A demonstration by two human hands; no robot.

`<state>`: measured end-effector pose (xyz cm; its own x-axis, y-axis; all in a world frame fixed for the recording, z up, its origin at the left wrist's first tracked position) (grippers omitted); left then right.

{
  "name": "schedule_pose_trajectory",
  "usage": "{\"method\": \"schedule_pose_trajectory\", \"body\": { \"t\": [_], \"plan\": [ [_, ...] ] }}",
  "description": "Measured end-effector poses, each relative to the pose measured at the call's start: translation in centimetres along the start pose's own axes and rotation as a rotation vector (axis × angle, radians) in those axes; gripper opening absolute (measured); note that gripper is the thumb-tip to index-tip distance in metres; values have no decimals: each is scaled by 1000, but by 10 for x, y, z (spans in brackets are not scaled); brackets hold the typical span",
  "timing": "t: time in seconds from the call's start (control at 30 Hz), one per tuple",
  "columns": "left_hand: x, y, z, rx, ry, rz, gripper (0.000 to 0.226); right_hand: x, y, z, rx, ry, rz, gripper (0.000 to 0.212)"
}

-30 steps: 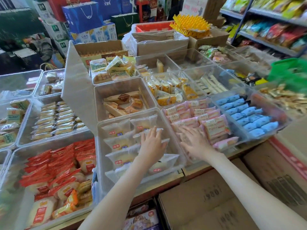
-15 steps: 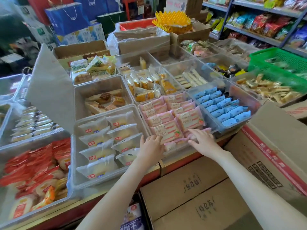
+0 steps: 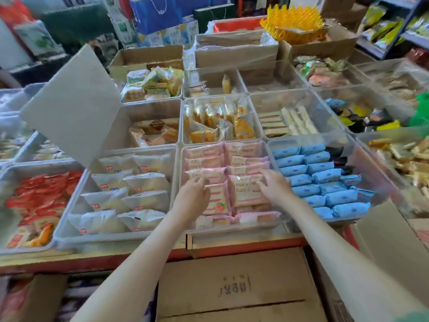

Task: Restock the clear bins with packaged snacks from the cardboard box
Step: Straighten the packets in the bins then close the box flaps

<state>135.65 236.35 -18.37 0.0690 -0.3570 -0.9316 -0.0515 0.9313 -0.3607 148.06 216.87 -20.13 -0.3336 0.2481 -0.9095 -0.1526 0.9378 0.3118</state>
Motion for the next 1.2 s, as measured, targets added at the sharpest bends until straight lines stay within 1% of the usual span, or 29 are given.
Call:
{"method": "schedule_pose_trajectory", "body": {
  "t": [0.1, 0.17, 0.23, 0.33, 0.4, 0.47, 0.57, 0.73, 0.83, 0.9, 1.0, 1.1, 1.2],
  "plan": [
    [-6, 15, 5, -73, -61, -1, 33, 2, 20, 17, -80, -26, -35, 41],
    [-14, 33, 13, -119, -113, 29, 31, 3, 36, 30, -122, -48, 22, 39],
    [-19, 52, 22, -124, -150, 103, 28, 4, 50, 43, -155, -28, 109, 37],
    [-22, 80, 38, -100, -199, 227, 20, 9, 68, 62, -188, 10, 170, 36],
    [-21, 95, 53, -71, -173, 315, 15, 13, 79, 75, -179, 17, 190, 36],
    [-21, 104, 70, -66, -176, 377, 16, 18, 89, 86, -173, 11, 208, 35],
    [-20, 116, 91, -124, -210, 387, 22, 23, 100, 105, -156, -48, 197, 29],
    [-10, 129, 121, -161, -137, 354, 22, 30, 112, 132, -7, -131, 289, 27],
    [-4, 133, 135, -196, -98, 316, 25, 30, 116, 140, 12, -210, 249, 22],
    [-3, 134, 140, -177, -126, 307, 31, 29, 118, 143, -5, -264, 221, 17],
    [-2, 133, 141, -129, -157, 311, 40, 30, 119, 148, 5, -276, 254, 16],
    [-4, 132, 141, -109, -150, 317, 33, 31, 119, 150, 13, -283, 312, 15],
    [-4, 128, 141, -81, -144, 325, 20, 32, 121, 148, -65, -307, 292, 16]
  ]
}}
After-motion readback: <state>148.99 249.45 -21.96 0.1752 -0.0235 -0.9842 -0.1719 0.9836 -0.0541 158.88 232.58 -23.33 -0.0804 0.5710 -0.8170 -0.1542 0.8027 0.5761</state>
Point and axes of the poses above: each hand's wrist, its own z-axis towards the middle knuckle, its own x-axis out of the palm, y = z × x, the point moved 3 cm from there along z, towards the middle knuckle, and after that the axes turned 13 degrees about x, right-handed, at the moved point
